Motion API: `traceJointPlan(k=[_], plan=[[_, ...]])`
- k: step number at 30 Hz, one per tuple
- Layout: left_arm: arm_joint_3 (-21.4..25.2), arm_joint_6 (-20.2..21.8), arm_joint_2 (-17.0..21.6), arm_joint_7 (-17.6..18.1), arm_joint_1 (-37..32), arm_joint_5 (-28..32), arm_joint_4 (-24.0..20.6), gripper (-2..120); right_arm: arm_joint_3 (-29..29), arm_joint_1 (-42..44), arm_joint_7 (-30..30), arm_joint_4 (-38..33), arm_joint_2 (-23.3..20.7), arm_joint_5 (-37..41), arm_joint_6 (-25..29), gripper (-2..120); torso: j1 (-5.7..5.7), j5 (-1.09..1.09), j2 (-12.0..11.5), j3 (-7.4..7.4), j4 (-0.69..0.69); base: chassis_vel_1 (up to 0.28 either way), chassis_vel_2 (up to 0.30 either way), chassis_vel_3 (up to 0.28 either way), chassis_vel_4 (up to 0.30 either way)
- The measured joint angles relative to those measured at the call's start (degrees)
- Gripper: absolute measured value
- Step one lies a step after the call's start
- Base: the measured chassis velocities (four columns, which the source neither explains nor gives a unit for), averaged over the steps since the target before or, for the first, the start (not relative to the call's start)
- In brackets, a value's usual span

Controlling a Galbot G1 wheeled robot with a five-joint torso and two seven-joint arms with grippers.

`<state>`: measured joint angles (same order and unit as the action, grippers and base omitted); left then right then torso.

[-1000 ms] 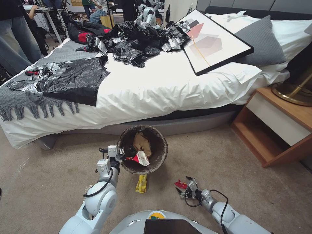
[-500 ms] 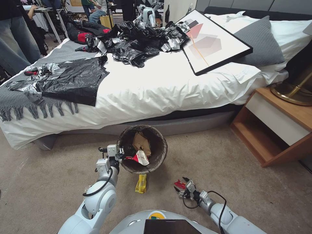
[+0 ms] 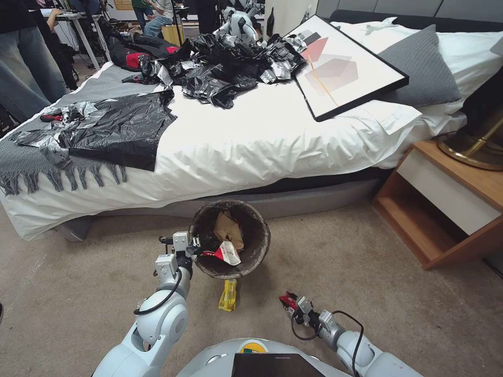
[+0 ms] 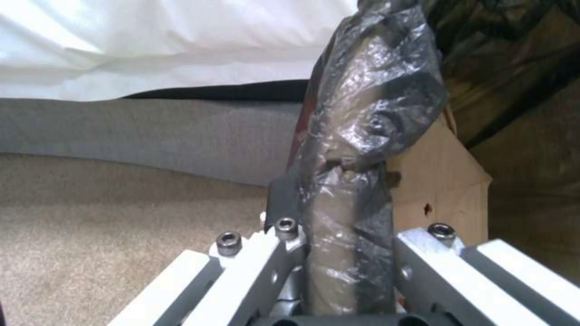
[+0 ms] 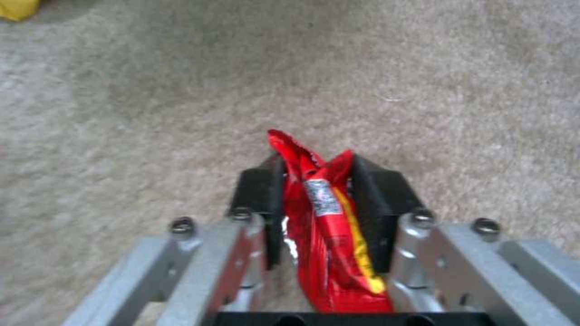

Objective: Pick up the trash bin, then pick up the garbage from the floor and place it into the trash bin.

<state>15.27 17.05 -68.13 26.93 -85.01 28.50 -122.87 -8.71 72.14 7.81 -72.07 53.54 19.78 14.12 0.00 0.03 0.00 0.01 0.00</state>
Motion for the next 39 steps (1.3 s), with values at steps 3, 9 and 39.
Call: traceJointPlan(k=[3, 9, 39], plan=[[-0.08, 0.02, -0.01, 0.02, 0.07, 0.03, 0.08, 3, 0.15, 0.51, -0.09, -0.88, -0.39, 0.24, -0.01, 16, 0.00, 0.00, 0.00, 0.00, -0.01, 0.000, 0.000, 0.000, 0.000], [-0.46, 0.08, -0.13, 0.11, 0.37, 0.05, 0.35, 3, 0.45, 0.92, -0.53, -2.35, -0.92, 0.66, -0.03, 0, 0.00, -0.01, 0.00, 0.00, 0.00, 0.000, 0.000, 0.000, 0.000], [-2.52, 0.51, -0.05, 0.36, 0.23, 0.19, 0.69, 3, 9.01, 1.89, -11.27, -16.00, -0.51, 2.31, -0.89, 0, 0.00, -0.04, 0.00, -0.01, 0.00, 0.000, 0.000, 0.000, 0.000]])
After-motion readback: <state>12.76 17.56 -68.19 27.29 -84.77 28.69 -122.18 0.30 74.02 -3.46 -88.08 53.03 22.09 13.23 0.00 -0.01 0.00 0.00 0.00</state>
